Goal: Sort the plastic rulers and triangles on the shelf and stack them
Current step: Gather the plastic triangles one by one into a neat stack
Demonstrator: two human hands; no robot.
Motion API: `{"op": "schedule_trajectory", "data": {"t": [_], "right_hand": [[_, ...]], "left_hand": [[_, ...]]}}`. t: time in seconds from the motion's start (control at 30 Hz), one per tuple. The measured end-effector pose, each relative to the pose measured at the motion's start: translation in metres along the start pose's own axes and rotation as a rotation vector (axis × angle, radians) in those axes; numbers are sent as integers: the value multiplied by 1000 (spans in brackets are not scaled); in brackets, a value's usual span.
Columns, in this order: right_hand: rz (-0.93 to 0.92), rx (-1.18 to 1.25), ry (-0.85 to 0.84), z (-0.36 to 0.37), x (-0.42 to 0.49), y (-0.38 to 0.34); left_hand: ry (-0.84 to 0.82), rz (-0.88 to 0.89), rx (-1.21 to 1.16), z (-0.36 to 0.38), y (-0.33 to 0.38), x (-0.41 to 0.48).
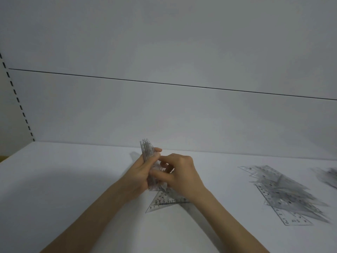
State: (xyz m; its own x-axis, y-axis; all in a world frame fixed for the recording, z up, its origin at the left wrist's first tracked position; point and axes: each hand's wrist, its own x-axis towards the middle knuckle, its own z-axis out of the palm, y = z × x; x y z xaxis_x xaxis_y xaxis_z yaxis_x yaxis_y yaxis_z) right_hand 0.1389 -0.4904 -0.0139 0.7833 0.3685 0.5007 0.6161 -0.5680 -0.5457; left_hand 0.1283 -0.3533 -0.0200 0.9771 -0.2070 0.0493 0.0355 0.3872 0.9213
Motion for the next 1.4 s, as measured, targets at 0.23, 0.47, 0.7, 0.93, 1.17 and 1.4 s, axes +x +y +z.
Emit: {"op": "schedule_trajectory", "data": {"t": [0.23, 0.47, 0.7, 0.93, 1.17, 1.4], "right_hand": [[-164, 10, 195, 13, -1, 0], [148, 398, 77, -23, 6, 0], [408, -120, -220, -40, 2, 46], [459, -96, -351, -35, 3, 47], [529, 49, -250, -48, 3, 48], [558, 163, -189, -60, 3, 52]], "left_hand": [[-52, 7, -29, -1, 1, 0], [22, -16, -107, -4, 8, 1], [193, 31, -179, -12, 16, 9], [181, 39, -136, -12, 14, 6], [205, 31, -125, -11, 13, 7], [200, 18, -126, -8, 13, 6]]}}
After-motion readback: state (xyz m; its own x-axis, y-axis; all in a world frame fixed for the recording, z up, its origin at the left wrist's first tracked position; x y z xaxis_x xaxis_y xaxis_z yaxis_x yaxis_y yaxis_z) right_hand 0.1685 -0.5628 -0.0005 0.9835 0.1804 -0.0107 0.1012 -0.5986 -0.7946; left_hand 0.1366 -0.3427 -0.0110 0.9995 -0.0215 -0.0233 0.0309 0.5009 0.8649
